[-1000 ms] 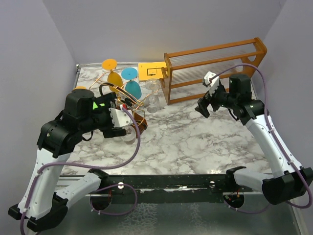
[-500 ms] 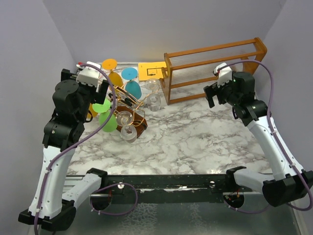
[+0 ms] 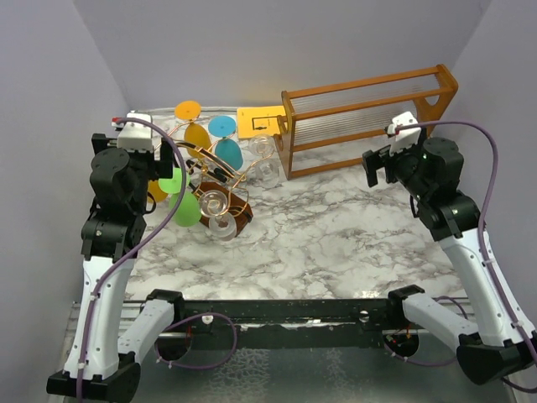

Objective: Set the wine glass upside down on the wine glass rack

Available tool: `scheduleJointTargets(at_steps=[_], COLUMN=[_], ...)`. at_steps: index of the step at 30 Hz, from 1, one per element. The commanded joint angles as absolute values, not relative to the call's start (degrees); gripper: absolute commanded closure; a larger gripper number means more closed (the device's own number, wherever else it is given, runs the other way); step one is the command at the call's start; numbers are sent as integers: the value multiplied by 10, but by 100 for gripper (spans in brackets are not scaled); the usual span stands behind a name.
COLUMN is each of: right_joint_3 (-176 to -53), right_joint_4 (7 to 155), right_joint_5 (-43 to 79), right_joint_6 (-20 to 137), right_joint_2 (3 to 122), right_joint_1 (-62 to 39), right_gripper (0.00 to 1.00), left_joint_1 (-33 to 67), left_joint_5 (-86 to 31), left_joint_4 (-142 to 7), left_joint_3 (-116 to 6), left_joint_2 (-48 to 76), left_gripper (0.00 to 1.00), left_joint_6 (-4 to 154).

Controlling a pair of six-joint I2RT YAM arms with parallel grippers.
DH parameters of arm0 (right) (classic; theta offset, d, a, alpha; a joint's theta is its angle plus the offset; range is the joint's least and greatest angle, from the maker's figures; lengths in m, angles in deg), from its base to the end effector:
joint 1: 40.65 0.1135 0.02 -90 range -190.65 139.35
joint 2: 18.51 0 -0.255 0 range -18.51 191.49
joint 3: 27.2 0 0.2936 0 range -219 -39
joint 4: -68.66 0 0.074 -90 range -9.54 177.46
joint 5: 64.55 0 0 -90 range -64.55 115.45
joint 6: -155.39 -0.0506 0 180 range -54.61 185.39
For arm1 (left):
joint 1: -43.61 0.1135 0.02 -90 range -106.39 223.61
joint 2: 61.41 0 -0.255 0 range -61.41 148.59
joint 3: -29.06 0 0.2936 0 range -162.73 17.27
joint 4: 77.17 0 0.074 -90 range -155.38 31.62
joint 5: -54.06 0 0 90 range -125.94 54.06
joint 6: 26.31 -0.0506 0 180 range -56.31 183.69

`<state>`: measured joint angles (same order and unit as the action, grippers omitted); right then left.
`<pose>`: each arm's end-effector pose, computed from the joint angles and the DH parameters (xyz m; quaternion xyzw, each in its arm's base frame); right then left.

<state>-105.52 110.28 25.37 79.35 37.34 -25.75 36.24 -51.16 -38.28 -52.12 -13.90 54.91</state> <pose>0.2569 0.0684 0.3959 -0.2035 0.7891 0.0053 0.5796 0.2144 -0.0143 0.4531 0.0144 0.7374 0.1060 0.6670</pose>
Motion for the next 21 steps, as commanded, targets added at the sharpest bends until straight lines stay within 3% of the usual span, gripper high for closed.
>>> scheduleJointTargets(at_steps=[1, 13, 21], right_joint_3=[-1038, -1043, -1042], right_joint_4=[1079, 1118, 1111], right_joint_5=[250, 140, 150], right_joint_6=[810, 833, 818], right_joint_2=[319, 256, 261], right_joint_1=[-265, -310, -320], right_gripper=[1, 0, 0], left_joint_1=[381, 420, 437], left_joint_5=[-486, -423, -429], left_joint_4=[-401, -391, -387], left_joint_3=[-536, -511, -514], left_joint_2=[-147, -168, -181], left_gripper=[1, 1, 1], left_joint_6=[575, 574, 589])
